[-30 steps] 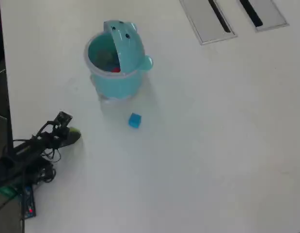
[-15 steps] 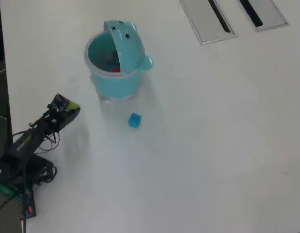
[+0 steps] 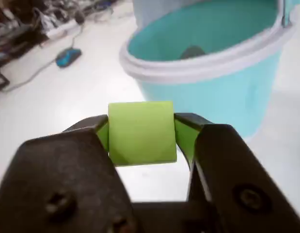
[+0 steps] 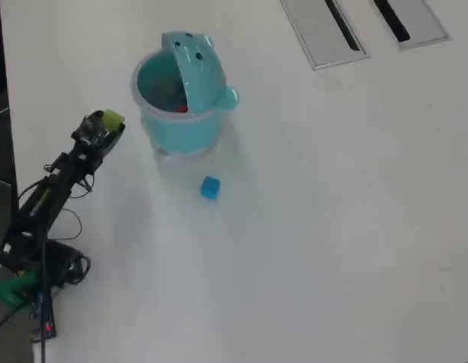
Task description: Grasp RGB lego blocks and put them in the bin one by one.
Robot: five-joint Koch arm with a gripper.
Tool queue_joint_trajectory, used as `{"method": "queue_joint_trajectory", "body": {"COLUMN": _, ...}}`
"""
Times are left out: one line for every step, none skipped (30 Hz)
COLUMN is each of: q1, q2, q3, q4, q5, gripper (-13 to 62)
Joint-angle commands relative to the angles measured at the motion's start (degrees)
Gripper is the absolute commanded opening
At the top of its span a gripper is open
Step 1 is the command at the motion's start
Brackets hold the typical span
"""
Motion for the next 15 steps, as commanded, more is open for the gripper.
{"method": "queue_joint_trajectory", "body": {"q1": -0.6, "q2": 0.0, "q3": -10.8, "q4": -3.3, "q5": 0.0, "gripper": -3.3}}
{"method": "queue_joint_trajectory", "body": {"q1": -0.6, "q2": -1.3, "q3": -13.3, "q4": -2.9, "q5": 0.0, "gripper": -3.3}}
{"method": "queue_joint_trajectory", "body": {"q1": -0.7, "q2": -4.8, "q3": -18.8, "q4": -2.9, "q5": -0.1, "gripper": -3.3}}
{"method": "queue_joint_trajectory", "body": {"q1": -0.8, "q2": -6.4, "q3": -21.5, "q4": -2.6, "q5": -0.1, "gripper": -3.4}}
{"method": "queue_joint_trajectory", "body": {"q1": -0.9, "q2": -8.0, "q3": -24.6, "q4": -1.1, "q5": -0.1, "gripper": -3.4}}
{"method": "queue_joint_trajectory", "body": {"q1": -1.1, "q2": -12.3, "q3": -31.3, "q4": 0.3, "q5": -0.1, "gripper": -3.4}}
{"method": "queue_joint_trajectory", "body": {"q1": -1.0, "q2": -13.8, "q3": -33.0, "q4": 0.3, "q5": -0.2, "gripper": -3.4}}
{"method": "queue_joint_trajectory", "body": {"q1": -1.0, "q2": -15.0, "q3": -34.2, "q4": 0.2, "q5": -0.4, "gripper": -3.4}}
{"method": "queue_joint_trajectory", "body": {"q1": -0.9, "q2": -16.1, "q3": -35.3, "q4": 0.2, "q5": -0.7, "gripper": -3.4}}
{"method": "queue_joint_trajectory", "body": {"q1": -0.6, "q2": -20.5, "q3": -41.2, "q4": 0.2, "q5": -0.9, "gripper": -3.4}}
{"method": "queue_joint_trajectory", "body": {"q1": -0.5, "q2": -21.6, "q3": -43.2, "q4": 0.2, "q5": -0.9, "gripper": -3.4}}
{"method": "queue_joint_trajectory", "body": {"q1": -0.4, "q2": -23.0, "q3": -45.4, "q4": 0.4, "q5": -0.9, "gripper": -3.4}}
{"method": "queue_joint_trajectory", "body": {"q1": -0.3, "q2": -24.6, "q3": -48.1, "q4": 1.1, "q5": -0.9, "gripper": -3.4}}
{"method": "queue_joint_trajectory", "body": {"q1": 0.1, "q2": -28.0, "q3": -52.9, "q4": 2.2, "q5": -0.9, "gripper": -3.4}}
{"method": "queue_joint_trajectory", "body": {"q1": 0.6, "q2": -30.0, "q3": -55.3, "q4": 2.3, "q5": -0.9, "gripper": -3.4}}
